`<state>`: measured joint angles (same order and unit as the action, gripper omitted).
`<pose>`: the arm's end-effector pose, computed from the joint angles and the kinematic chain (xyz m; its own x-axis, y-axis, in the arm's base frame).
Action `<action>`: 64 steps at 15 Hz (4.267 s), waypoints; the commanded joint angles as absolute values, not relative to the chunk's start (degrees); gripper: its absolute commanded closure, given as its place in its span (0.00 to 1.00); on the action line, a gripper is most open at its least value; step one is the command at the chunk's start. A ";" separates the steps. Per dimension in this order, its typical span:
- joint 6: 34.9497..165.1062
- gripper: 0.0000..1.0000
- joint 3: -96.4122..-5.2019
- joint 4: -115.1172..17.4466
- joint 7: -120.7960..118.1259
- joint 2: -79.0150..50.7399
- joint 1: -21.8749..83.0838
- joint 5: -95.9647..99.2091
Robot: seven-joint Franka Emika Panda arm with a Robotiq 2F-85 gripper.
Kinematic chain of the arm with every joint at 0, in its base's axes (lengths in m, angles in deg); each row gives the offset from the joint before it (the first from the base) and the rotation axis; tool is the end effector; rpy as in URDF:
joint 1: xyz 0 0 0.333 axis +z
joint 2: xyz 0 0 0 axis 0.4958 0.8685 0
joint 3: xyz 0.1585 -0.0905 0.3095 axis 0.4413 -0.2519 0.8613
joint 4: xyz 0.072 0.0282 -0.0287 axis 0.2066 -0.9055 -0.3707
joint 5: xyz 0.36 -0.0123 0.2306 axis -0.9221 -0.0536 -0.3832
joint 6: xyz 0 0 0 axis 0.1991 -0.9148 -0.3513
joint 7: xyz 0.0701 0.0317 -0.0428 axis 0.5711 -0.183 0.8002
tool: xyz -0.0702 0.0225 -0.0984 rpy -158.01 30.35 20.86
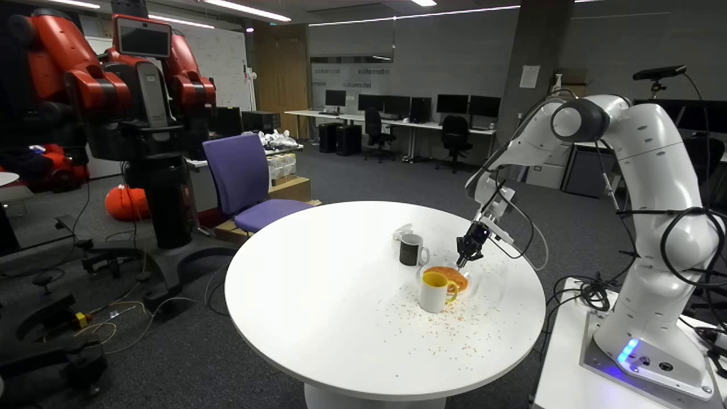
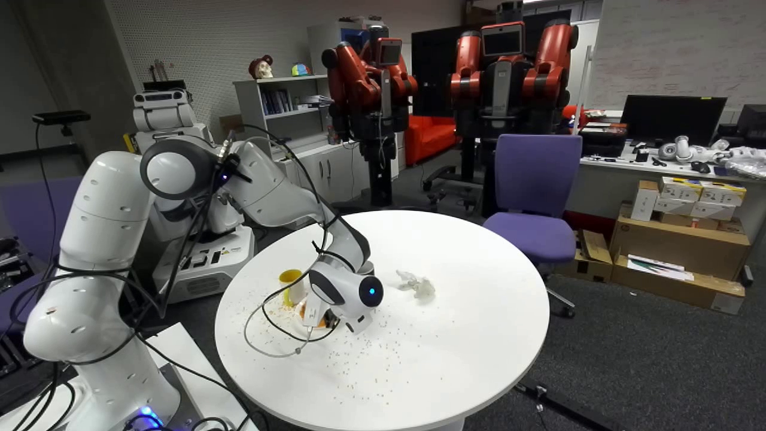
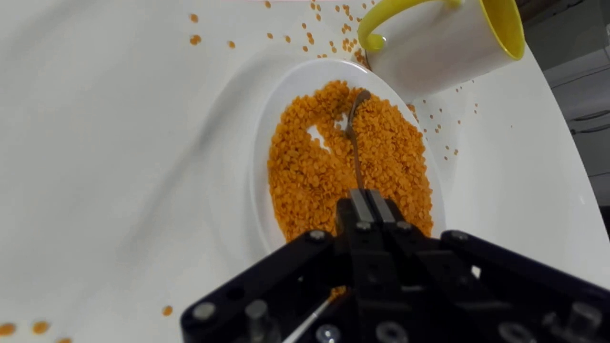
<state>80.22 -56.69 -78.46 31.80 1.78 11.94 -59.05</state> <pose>0.5034 -0.1987 0.1125 0.7551 -0.4792 -0.4475 -0.6499 -0.4571 -0.6072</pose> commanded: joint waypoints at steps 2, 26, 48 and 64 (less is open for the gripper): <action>84.83 0.99 -56.24 -80.00 36.01 0.33 12.37 -60.00; 96.89 0.99 -54.58 -83.24 56.06 -1.91 14.35 -65.19; 99.54 0.99 -55.31 -85.64 80.70 -2.42 15.55 -77.70; 97.29 0.99 -56.79 -87.72 93.08 -4.41 15.81 -84.18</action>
<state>93.85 -55.23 -85.35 89.42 -3.14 14.07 -82.80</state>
